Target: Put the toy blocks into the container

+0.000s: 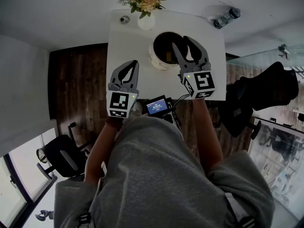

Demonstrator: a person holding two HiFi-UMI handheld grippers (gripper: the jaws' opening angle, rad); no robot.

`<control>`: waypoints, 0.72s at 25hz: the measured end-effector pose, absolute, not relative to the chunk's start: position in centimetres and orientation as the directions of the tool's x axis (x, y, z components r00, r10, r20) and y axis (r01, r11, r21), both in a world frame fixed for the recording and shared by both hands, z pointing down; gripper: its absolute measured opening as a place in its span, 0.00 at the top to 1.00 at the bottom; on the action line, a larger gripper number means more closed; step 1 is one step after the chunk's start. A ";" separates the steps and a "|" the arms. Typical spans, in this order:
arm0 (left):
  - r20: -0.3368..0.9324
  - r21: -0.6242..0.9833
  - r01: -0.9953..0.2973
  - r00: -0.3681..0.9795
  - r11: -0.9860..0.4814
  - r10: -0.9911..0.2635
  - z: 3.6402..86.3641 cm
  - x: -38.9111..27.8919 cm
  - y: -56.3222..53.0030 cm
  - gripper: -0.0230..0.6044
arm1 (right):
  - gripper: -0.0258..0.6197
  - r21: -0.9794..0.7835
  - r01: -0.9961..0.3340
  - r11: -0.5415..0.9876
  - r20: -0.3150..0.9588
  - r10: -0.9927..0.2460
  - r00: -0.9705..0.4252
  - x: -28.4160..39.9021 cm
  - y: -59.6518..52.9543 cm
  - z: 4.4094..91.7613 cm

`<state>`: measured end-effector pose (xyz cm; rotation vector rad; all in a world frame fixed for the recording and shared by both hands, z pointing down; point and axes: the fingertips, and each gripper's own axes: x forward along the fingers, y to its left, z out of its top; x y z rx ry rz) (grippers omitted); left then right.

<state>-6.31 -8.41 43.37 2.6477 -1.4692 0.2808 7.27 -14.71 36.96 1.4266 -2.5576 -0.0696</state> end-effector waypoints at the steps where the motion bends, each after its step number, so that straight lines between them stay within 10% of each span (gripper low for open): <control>1: 0.194 -0.008 -0.846 0.521 -0.533 -0.831 42.6 -6.3 -8.6 0.95 | 0.71 0.149 -0.839 0.524 0.144 -0.851 -0.506 7.3 -14.4 36.3; 18: -0.054 -0.077 -0.819 0.572 -0.568 -0.818 32.6 -5.4 -6.3 0.95 | 0.85 0.183 -0.878 0.443 0.007 -0.893 -0.450 6.9 -6.3 32.7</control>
